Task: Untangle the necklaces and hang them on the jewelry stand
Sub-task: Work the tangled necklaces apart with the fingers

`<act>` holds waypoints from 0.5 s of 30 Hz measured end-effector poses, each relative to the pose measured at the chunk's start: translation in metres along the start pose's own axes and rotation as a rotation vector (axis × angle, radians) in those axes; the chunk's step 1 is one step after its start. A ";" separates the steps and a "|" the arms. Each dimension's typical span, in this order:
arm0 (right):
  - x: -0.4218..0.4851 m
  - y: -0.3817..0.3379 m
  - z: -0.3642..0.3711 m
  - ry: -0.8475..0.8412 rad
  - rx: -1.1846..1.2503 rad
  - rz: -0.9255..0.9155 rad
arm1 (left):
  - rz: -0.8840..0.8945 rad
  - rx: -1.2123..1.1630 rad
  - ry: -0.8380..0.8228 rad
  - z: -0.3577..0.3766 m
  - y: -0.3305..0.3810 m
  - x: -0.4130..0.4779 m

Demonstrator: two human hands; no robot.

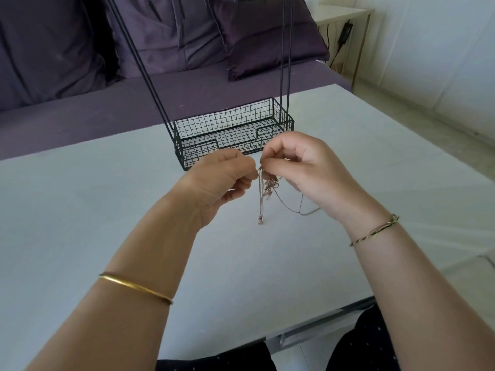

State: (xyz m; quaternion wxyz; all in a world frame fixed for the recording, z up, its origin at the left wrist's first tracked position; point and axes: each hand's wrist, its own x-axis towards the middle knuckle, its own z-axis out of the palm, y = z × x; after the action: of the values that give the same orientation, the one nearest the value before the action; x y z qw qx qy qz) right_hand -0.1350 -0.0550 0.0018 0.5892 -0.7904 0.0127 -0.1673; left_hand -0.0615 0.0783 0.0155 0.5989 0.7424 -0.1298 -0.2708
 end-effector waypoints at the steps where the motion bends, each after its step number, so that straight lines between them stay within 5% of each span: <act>1: 0.000 0.000 0.000 -0.002 -0.003 0.017 | 0.004 0.000 -0.001 0.000 0.000 0.000; 15: -0.001 0.000 0.002 -0.014 0.108 0.227 | -0.034 0.056 -0.037 0.000 0.000 0.001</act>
State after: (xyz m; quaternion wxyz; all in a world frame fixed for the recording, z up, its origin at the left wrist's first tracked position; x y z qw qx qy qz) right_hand -0.1353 -0.0534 0.0010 0.6461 -0.7521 0.0890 -0.0945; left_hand -0.0608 0.0773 0.0148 0.5704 0.7559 -0.1359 -0.2911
